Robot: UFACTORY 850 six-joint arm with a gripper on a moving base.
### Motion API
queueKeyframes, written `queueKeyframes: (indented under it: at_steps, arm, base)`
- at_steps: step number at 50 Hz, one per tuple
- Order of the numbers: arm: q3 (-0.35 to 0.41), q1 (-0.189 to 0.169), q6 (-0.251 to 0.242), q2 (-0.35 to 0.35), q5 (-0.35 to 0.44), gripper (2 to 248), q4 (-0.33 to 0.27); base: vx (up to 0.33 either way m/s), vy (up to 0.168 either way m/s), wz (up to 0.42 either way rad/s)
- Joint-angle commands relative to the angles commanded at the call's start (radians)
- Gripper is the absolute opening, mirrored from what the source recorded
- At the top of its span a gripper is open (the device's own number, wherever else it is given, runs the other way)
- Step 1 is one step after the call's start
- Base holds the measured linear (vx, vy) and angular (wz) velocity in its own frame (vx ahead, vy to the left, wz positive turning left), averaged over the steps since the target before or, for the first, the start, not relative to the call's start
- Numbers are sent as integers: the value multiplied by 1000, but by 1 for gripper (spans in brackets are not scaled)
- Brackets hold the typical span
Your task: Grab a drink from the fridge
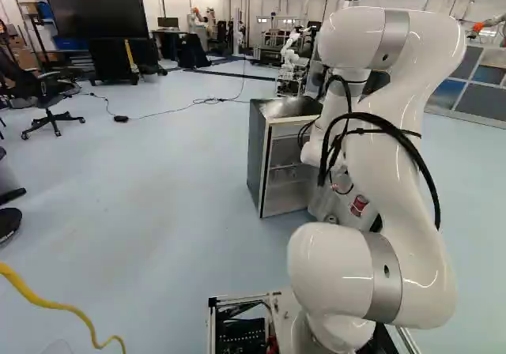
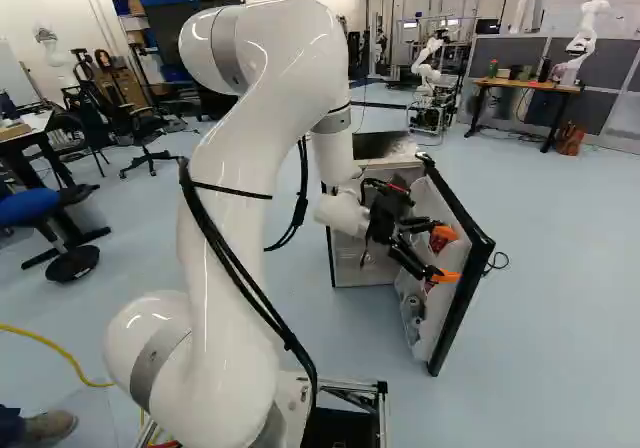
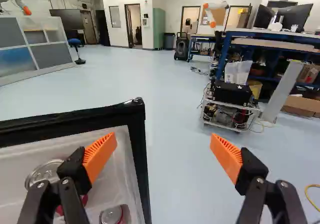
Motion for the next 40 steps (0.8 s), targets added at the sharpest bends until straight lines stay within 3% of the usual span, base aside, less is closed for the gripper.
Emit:
queueKeyframes:
  at_steps: [40]
  arm:
    - [221,187,0,106,0,247,-107]
  base:
    - [0,0,0]
